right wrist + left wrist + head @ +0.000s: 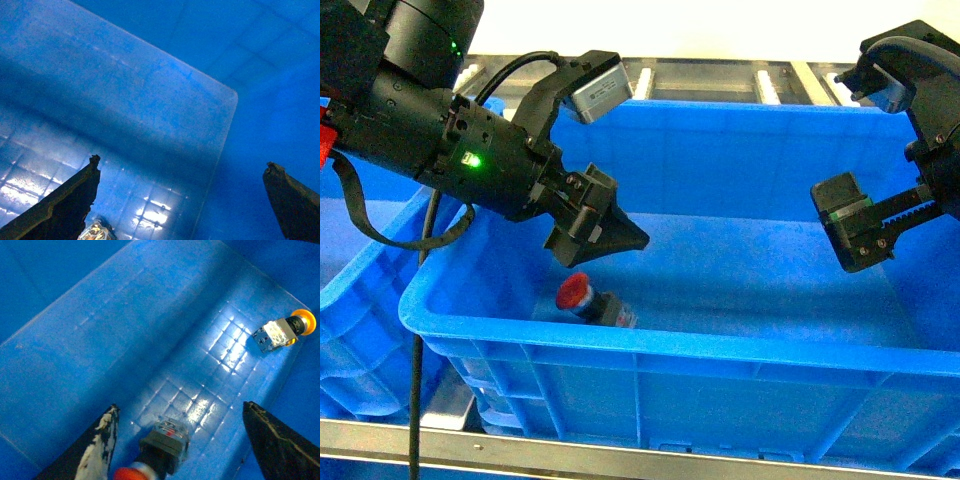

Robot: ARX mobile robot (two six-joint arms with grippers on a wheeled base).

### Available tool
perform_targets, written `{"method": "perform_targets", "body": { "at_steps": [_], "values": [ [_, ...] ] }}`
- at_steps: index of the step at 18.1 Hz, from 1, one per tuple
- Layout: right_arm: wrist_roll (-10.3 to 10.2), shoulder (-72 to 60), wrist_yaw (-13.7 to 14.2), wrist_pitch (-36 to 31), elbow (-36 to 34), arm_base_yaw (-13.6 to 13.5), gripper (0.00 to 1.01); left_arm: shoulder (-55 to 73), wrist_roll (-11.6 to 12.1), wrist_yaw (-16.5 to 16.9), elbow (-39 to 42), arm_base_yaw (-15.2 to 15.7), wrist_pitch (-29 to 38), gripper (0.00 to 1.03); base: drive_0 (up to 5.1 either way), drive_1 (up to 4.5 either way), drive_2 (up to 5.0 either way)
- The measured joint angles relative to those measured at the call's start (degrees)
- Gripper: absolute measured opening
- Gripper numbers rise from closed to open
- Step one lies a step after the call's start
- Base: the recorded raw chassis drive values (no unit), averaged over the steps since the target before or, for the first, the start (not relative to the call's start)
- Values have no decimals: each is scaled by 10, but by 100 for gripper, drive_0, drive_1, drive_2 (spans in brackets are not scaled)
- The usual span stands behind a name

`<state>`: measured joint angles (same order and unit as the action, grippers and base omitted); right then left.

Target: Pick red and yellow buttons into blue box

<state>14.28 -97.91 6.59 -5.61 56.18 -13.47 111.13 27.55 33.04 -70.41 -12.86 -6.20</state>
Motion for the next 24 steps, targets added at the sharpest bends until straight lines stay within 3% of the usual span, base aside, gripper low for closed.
{"method": "perform_targets", "body": {
  "at_steps": [2, 3, 4, 5, 6, 7, 8, 11, 16, 19, 21, 24],
  "values": [
    [0, 0, 0, 0, 0, 0, 98, 0, 3, 1, 0, 0, 0, 100, 0, 0, 0],
    [-28, -7, 33, -176, -47, 0, 90, 0, -23, -76, 42, -15, 153, 92, 0, 0, 0],
    [-69, 0, 45, -316, -111, 5, 79, -10, -89, -221, 120, -19, 334, 81, 0, 0, 0],
    [-101, 24, 41, -432, -197, 20, 66, -37, -157, -342, 224, -16, 495, 69, 0, 0, 0],
    [-114, 47, 38, -493, -241, 33, 57, -60, -200, -404, 285, -3, 585, 59, 0, 0, 0],
    [-117, 57, 36, -512, -254, 38, 53, -70, -209, -421, 306, 4, 615, 56, 0, 0, 0],
    [-121, 75, 34, -537, -270, 46, 48, -85, -228, -434, 334, 14, 656, 50, 0, 0, 0],
    [-131, 130, 23, -563, -310, 55, 31, -142, -254, -435, 397, 38, 729, 34, 0, 0, 0],
    [-133, 178, -5, -554, -385, 64, 3, -212, -266, -410, 482, 47, 737, 6, 0, 0, 0],
    [-134, 221, -7, -548, -420, 82, 2, -249, -272, -400, 528, 60, 730, 2, 0, 0, 0],
    [-134, 231, -13, -587, -445, 87, 2, -291, -272, -391, 554, 68, 724, 2, 0, 0, 0],
    [-134, 280, -28, -548, -490, 92, 2, -354, -272, -380, 595, 81, 701, 2, 0, 0, 0]
  ]
}}
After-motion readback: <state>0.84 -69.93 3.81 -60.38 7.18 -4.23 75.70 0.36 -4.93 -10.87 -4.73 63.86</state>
